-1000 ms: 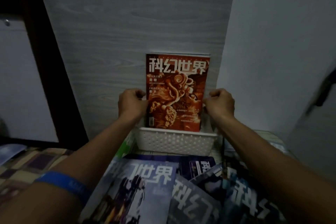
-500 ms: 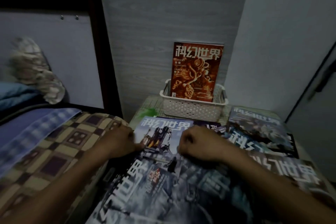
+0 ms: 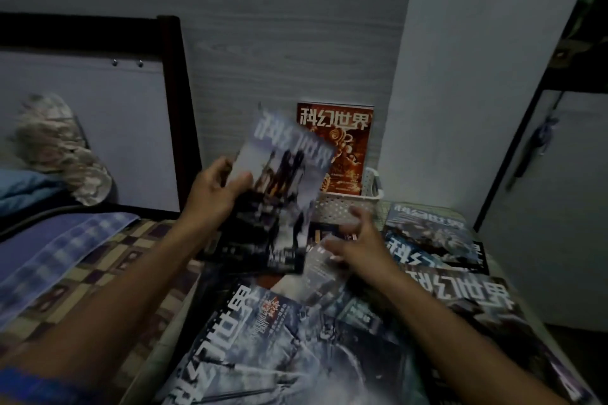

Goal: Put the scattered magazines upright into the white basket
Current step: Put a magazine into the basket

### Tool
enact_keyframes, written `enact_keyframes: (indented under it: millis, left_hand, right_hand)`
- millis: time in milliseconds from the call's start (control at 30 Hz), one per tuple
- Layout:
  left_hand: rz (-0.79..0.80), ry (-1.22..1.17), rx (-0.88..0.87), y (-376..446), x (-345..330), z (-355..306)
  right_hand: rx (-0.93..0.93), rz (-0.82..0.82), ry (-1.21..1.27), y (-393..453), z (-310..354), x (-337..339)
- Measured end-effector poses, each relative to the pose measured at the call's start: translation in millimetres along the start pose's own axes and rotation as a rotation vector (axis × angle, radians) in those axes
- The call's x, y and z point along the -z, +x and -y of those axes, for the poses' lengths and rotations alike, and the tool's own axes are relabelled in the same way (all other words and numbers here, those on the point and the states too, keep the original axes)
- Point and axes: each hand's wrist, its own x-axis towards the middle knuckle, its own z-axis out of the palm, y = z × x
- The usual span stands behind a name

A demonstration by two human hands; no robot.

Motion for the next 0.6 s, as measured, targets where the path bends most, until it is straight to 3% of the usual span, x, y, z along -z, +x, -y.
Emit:
enact_keyframes:
  millis: [67,167,300,467,600]
  left_hand:
    - [0.0,-0.108,-0.115,5.5,7.2,-34.3]
    - [0.034,-0.263,-0.195,0.5,3.8,-62.4]
    - [0.07,-0.528,-0.035,-21.3,-20.8,-48.6]
    - [0.089,-0.496,0.19,-39.3,-38.1,1.7]
    - [0.125,-0.33,0.161,-37.2,-29.2,24.9]
  right_hand:
    - [0.113,-0.124,0.16,4.6,18.1,15.4]
    - [0.302,-0.08,0.178,6.7,45.2,37.8]
    - [0.336,-0.136,0.056,9.7,53.6,47.3]
    - [0.19,-0.045,0.074,12.2,20.8,50.6]
    - [0.28,-0.073,0.042,18.7,11.6,43.7]
